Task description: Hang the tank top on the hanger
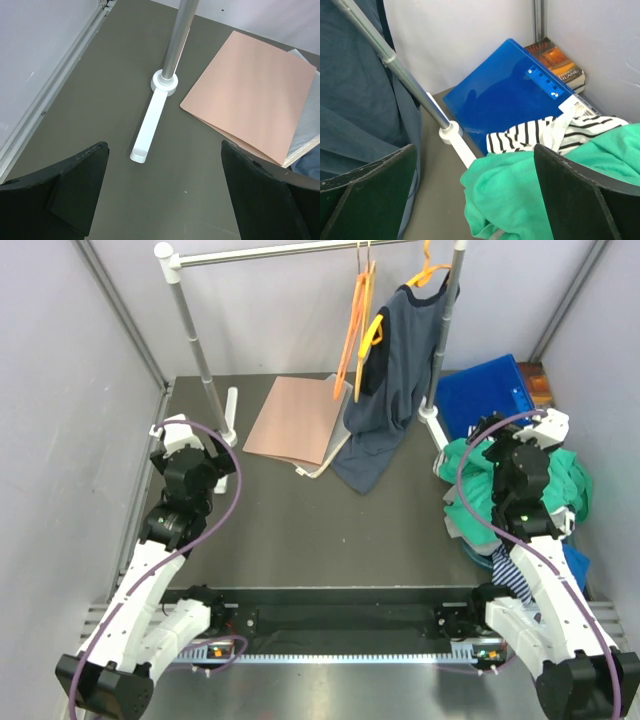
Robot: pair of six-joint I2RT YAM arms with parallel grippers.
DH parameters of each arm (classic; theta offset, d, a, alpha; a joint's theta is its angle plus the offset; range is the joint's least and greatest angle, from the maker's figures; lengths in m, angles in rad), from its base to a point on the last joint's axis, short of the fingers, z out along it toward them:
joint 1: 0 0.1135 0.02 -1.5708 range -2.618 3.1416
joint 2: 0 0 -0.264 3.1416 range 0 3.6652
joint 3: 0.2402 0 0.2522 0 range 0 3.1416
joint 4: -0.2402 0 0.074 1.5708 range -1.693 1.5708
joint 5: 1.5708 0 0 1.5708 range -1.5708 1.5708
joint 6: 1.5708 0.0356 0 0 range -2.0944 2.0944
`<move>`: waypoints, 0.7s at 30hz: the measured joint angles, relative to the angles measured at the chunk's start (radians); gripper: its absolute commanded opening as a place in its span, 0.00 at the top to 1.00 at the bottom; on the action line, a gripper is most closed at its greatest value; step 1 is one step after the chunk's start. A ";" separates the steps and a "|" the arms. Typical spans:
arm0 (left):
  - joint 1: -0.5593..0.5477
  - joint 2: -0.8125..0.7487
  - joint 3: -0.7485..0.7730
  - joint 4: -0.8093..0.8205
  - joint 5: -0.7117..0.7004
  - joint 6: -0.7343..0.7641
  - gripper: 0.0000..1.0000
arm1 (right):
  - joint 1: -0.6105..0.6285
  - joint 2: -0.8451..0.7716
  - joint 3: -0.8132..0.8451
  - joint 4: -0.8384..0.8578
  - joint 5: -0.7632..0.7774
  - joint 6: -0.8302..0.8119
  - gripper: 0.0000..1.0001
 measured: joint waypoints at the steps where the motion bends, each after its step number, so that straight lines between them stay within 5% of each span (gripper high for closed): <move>1: 0.000 0.000 0.003 -0.006 0.004 0.002 0.01 | 0.000 0.000 0.000 -0.006 -0.002 0.001 0.00; 10: 0.000 0.020 0.090 -0.061 0.139 0.108 0.01 | 0.000 0.037 0.192 -0.239 -0.008 0.008 0.00; 16: 0.000 0.030 0.064 -0.035 0.206 0.148 0.01 | 0.000 0.222 0.495 -0.484 0.005 0.001 0.00; 21: 0.001 0.044 0.028 -0.034 0.218 0.183 0.01 | -0.009 0.357 0.514 -0.628 0.026 0.000 0.00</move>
